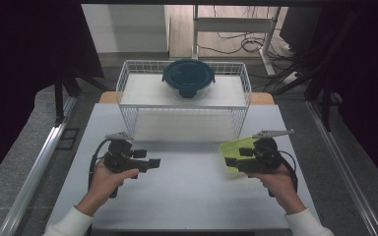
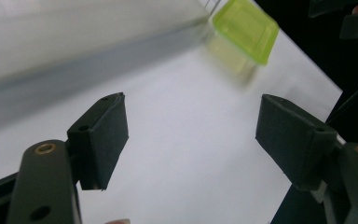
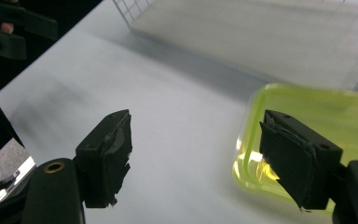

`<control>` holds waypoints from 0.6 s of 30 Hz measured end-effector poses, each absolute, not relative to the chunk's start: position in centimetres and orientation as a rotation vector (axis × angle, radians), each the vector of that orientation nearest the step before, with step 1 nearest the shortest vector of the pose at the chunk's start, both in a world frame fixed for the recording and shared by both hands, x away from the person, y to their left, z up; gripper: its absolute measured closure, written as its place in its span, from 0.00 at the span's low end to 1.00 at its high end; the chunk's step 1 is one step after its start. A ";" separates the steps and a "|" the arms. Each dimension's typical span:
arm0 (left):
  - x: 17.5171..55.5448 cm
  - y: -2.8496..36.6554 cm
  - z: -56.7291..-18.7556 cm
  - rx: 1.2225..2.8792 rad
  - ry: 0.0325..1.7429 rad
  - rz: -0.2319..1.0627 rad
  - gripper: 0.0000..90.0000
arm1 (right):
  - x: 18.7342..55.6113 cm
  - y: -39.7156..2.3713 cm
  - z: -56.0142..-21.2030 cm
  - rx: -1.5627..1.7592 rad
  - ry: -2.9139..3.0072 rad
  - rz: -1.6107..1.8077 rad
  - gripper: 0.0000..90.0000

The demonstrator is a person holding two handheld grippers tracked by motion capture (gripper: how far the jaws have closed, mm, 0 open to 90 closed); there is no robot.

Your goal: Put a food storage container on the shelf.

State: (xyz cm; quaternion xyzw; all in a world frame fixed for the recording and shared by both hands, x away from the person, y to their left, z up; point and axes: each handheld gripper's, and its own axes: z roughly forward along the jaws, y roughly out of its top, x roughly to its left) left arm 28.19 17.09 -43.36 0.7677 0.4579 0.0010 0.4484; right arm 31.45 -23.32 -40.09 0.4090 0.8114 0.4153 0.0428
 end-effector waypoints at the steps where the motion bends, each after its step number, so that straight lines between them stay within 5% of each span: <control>1: 28.0 17.1 -43.6 1.901 1.134 -0.003 0.27 | 31.2 -23.4 -40.6 1.261 2.487 1.277 0.28; 18: 27.0 17.4 -46.6 1.916 1.206 -0.014 0.28 | 30.4 -23.4 -43.0 1.274 2.547 1.204 0.29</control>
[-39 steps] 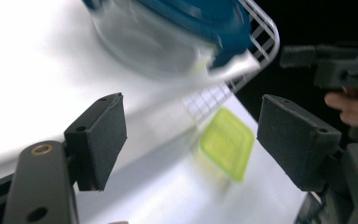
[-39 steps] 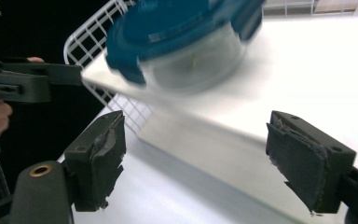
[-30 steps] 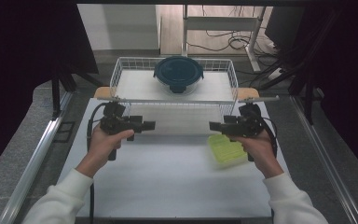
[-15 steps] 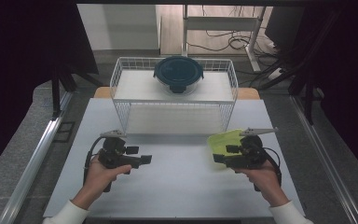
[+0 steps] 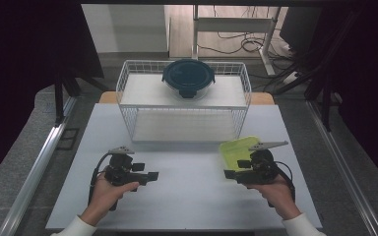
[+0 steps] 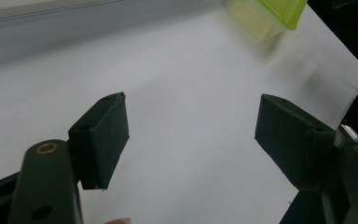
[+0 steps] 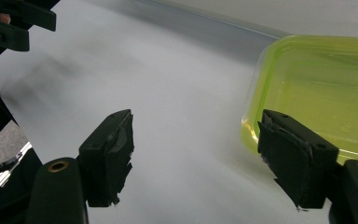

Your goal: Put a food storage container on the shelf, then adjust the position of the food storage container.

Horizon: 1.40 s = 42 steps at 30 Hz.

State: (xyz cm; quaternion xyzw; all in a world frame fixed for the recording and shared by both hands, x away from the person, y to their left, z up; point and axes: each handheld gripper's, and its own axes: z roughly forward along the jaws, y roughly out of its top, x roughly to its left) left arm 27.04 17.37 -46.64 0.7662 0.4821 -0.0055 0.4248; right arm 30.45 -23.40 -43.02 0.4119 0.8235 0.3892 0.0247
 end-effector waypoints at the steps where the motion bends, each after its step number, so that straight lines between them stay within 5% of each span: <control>1: 27.0 17.4 -46.6 1.914 1.206 -0.014 0.28 | 30.4 -23.4 -43.0 1.273 2.546 1.202 0.29; 10: 27.0 17.7 -47.2 1.927 1.233 0.062 0.28 | 30.6 -24.3 -42.6 1.270 2.526 1.168 0.30; 19: 26.7 17.5 -47.8 1.951 1.236 0.111 0.29 | 31.6 -26.9 -42.2 1.326 2.452 1.137 0.42; 35: 26.6 17.3 -48.3 1.982 1.224 0.107 0.29 | 37.9 -30.8 -41.3 1.436 2.426 0.888 0.89; 42: 26.7 17.2 -48.5 1.993 1.228 0.108 0.30 | 41.1 -30.9 -41.7 1.448 2.433 0.740 0.98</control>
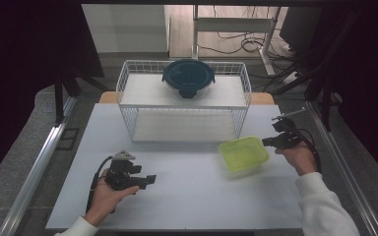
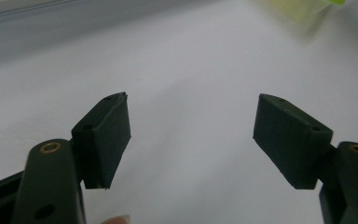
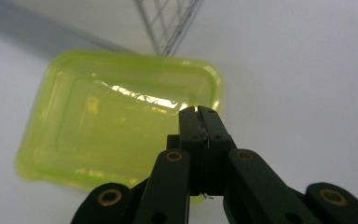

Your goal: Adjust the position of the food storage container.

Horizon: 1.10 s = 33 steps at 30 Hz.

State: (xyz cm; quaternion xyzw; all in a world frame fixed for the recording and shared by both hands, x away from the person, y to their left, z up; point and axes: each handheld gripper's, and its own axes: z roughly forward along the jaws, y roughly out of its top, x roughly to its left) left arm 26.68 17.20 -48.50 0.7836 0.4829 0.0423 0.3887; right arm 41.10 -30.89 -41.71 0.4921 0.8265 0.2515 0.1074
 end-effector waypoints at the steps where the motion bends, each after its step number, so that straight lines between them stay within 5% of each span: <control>1: 26.7 17.1 -48.6 1.992 1.227 0.107 0.30 | 41.6 -31.0 -41.8 1.453 2.430 0.727 0.98; 11: 26.7 17.2 -48.7 1.995 1.236 0.106 0.30 | 44.7 -31.3 -43.9 1.476 2.423 0.555 0.99; 33: 26.7 17.3 -48.9 2.005 1.237 0.102 0.30 | 44.0 -29.0 -45.3 1.375 2.517 0.497 0.99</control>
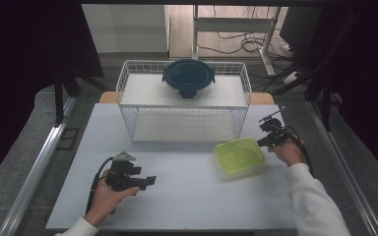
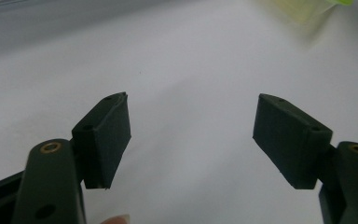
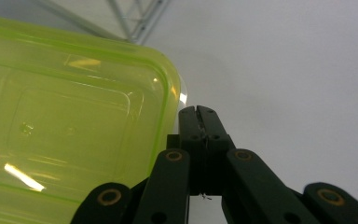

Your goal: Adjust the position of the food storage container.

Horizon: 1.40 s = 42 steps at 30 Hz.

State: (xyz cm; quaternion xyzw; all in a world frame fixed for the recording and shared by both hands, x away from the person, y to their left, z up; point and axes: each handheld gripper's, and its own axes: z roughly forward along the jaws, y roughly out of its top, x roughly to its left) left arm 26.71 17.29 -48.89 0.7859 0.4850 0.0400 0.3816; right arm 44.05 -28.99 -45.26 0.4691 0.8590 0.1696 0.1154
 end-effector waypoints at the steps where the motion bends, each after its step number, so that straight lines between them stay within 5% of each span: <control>1: 26.7 17.3 -48.9 2.006 1.238 0.102 0.30 | 43.9 -28.8 -45.3 1.365 2.523 0.502 0.99; 42: 26.9 17.2 -49.0 2.002 1.247 0.091 0.30 | 36.5 -20.6 -46.7 1.100 2.753 0.743 0.99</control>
